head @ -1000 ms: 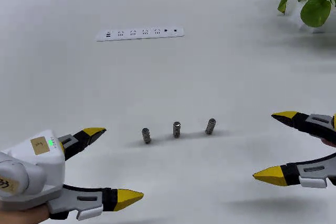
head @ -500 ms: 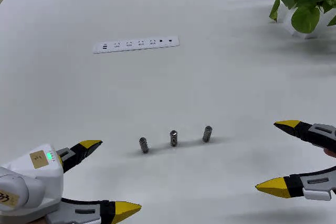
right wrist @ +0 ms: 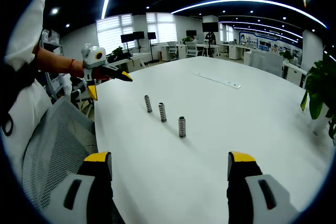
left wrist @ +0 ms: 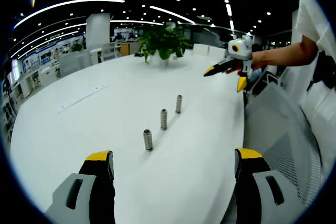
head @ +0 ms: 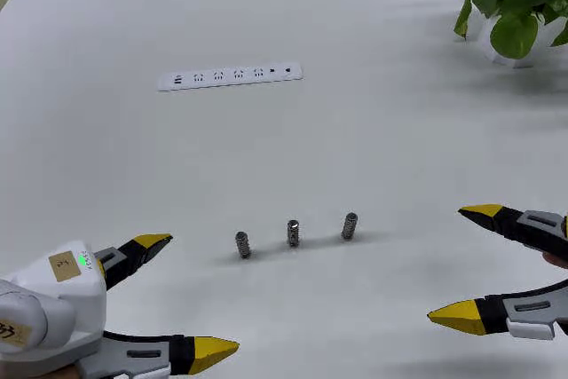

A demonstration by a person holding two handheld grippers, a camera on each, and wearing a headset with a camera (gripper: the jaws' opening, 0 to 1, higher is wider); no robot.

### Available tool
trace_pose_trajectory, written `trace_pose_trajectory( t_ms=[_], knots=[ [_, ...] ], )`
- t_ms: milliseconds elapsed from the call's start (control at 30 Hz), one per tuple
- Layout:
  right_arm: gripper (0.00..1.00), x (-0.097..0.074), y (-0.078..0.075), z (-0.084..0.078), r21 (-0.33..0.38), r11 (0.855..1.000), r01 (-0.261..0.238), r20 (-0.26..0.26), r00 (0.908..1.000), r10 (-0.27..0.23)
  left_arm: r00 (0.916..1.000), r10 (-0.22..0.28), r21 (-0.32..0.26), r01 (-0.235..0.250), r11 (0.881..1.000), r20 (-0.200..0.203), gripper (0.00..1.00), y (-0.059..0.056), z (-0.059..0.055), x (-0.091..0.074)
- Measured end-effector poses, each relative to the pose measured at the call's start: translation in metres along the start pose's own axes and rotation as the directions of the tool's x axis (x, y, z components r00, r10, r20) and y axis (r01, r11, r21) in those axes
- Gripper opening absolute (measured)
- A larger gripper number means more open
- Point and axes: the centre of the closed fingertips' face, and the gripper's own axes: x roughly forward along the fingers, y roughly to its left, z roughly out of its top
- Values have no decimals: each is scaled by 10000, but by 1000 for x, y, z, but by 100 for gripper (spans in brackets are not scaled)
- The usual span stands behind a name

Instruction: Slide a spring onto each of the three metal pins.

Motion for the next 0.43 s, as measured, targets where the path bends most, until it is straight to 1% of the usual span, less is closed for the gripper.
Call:
trace_pose_trajectory(
  t_ms=[67,367,433],
  knots=[
    [92,0,1,0,9,10000,-5,17,10000,5,10000,-12,-20,12,10000,4,97,0,-1,0],
    [92,1,2,0,-17,10000,-22,-36,10000,22,10000,-43,-65,44,10000,38,97,-5,5,3],
    [92,1,2,1,-7,10000,-20,-26,10000,20,10000,-37,-63,37,10000,32,97,-5,5,3]
  ],
)
